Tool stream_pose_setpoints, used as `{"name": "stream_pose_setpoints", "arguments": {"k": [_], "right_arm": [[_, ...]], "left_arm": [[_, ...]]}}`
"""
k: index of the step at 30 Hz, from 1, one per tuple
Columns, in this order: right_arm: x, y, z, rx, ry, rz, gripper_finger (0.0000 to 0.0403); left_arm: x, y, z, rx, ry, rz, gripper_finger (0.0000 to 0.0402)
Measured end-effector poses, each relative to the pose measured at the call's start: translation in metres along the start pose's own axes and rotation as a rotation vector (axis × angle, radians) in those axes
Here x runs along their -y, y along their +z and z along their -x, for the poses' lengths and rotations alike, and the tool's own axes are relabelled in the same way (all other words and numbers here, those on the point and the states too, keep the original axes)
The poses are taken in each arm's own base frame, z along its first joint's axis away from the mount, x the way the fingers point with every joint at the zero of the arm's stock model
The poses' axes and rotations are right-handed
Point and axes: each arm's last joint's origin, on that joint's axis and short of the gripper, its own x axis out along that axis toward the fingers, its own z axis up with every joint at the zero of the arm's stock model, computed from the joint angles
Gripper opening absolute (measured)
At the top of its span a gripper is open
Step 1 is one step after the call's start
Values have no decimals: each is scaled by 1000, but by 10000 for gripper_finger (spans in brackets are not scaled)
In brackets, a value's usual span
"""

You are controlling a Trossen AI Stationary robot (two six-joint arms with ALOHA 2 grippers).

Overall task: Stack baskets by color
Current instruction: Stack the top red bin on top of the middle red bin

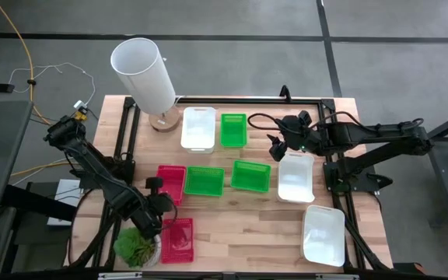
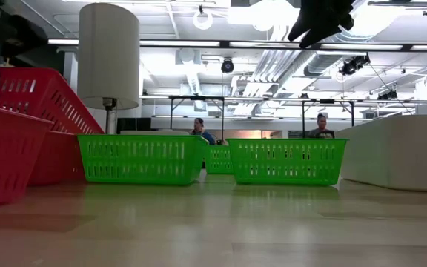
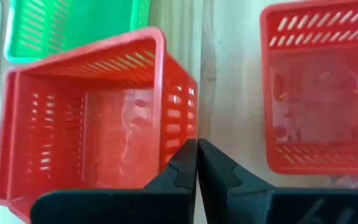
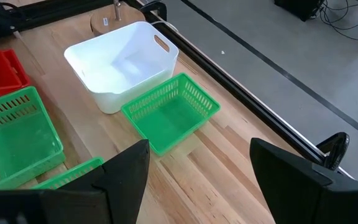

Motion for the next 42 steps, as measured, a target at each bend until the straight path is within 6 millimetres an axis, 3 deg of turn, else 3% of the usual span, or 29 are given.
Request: {"name": "stream_pose_setpoints", "arguments": {"k": [10,20,27,35,42], "right_arm": [[0,0,0,0,1,-3,265],[0,1,0,7,4,-7,265],[-1,2,0,18,9,-14,265],[-1,2,0,16,9,-13,265],[-1,2,0,16,9,-5,265]], "left_arm": [[-2,1,0,-4,5,7,0],[-1,13,22,-12,0,-59,0],[-17,25,13,-179,-149,-61,0],[-41,40,2,-189,-144,-33,0],[-43,41,1,-203,-168,-33,0]]}}
